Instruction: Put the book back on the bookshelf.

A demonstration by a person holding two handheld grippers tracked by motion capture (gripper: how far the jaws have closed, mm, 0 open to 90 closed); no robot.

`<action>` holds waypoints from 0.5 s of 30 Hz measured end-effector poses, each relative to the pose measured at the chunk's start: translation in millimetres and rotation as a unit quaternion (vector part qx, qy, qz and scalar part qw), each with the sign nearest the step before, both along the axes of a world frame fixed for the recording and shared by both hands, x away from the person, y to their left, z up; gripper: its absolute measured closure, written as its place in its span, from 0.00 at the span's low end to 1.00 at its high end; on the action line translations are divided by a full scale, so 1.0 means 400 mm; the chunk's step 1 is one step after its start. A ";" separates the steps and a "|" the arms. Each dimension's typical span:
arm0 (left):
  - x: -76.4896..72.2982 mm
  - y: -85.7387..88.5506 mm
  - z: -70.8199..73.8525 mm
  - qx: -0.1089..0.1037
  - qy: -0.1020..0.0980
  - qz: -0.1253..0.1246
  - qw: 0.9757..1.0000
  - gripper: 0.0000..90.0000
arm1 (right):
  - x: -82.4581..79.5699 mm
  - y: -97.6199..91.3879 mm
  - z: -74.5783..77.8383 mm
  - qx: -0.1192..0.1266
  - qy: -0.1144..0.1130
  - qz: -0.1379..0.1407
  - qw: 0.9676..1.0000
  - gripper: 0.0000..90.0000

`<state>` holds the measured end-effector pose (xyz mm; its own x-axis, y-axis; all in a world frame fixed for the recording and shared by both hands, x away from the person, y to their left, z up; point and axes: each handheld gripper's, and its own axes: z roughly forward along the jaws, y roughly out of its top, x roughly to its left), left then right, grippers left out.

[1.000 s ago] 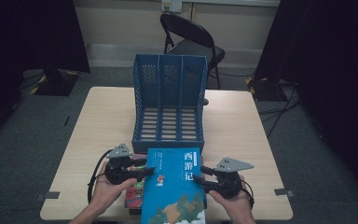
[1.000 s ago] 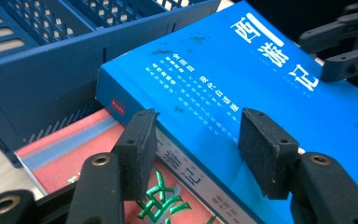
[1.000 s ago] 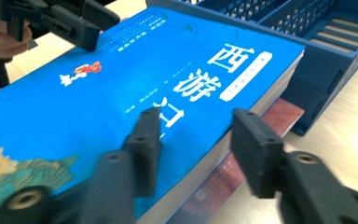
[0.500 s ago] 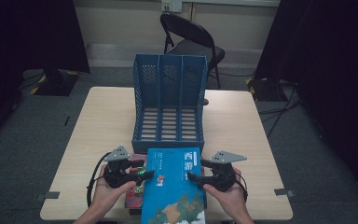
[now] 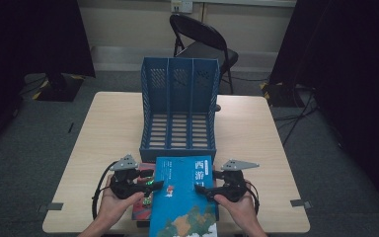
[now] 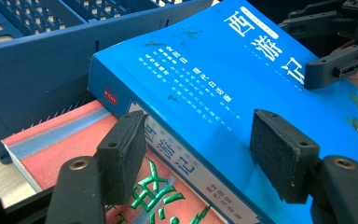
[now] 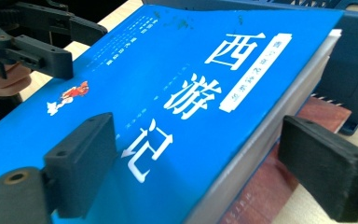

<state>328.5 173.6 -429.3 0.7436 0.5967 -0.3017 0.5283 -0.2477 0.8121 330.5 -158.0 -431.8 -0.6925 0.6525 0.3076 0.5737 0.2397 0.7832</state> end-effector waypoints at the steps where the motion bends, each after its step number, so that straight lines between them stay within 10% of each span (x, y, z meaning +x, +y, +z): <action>1: 0.000 0.000 -0.001 -0.003 0.001 0.001 1.000 0.40 | 0.000 0.002 0.001 -0.003 -0.001 0.000 1.000 0.12; 8: 0.002 -0.004 -0.005 -0.011 0.001 0.000 1.000 0.40 | -0.019 0.000 0.026 -0.020 -0.049 -0.013 0.999 0.33; 15: 0.001 -0.008 -0.005 -0.008 -0.004 0.002 1.000 0.39 | -0.034 -0.010 0.037 -0.001 -0.044 -0.017 0.999 0.49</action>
